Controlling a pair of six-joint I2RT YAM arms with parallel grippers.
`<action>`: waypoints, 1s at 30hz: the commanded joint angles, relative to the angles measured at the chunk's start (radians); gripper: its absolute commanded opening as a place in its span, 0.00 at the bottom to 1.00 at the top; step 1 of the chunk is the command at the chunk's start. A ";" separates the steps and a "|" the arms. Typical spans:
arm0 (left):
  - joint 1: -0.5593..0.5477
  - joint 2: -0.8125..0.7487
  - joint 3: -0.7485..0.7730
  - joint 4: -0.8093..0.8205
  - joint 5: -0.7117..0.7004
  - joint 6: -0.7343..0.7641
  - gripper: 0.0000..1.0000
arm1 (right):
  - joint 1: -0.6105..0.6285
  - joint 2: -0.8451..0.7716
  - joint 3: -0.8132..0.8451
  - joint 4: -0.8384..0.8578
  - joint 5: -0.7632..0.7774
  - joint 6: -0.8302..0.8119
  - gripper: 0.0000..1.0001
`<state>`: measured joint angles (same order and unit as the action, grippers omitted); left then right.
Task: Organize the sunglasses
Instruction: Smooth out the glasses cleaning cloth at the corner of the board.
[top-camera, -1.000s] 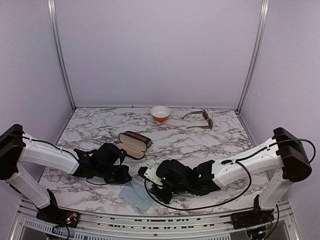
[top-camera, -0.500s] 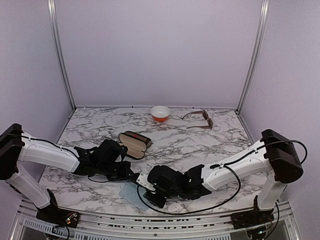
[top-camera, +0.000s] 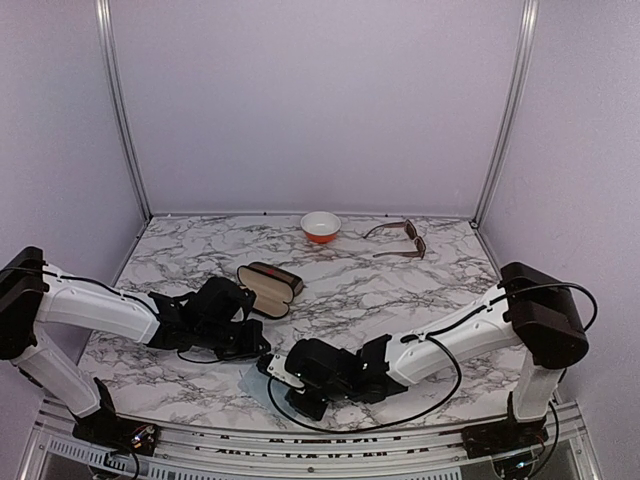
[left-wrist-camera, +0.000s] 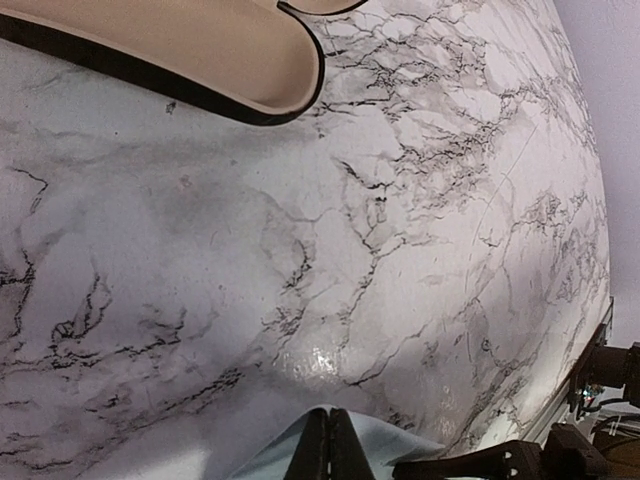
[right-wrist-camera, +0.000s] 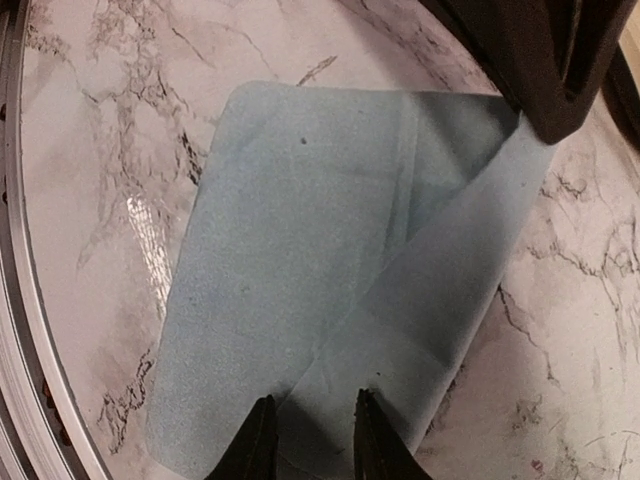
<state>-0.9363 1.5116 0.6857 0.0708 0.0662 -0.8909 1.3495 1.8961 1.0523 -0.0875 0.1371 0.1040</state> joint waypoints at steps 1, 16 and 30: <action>-0.004 0.015 0.016 0.017 -0.008 -0.002 0.00 | 0.015 0.034 0.043 -0.034 -0.013 -0.003 0.27; -0.004 0.008 0.001 0.024 -0.015 -0.002 0.00 | 0.039 0.023 0.061 -0.094 0.096 -0.008 0.08; -0.005 0.005 0.002 0.021 -0.019 0.000 0.00 | 0.039 -0.030 0.058 -0.101 0.132 -0.002 0.00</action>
<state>-0.9363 1.5127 0.6853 0.0784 0.0597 -0.8921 1.3827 1.9163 1.1027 -0.1650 0.2481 0.0975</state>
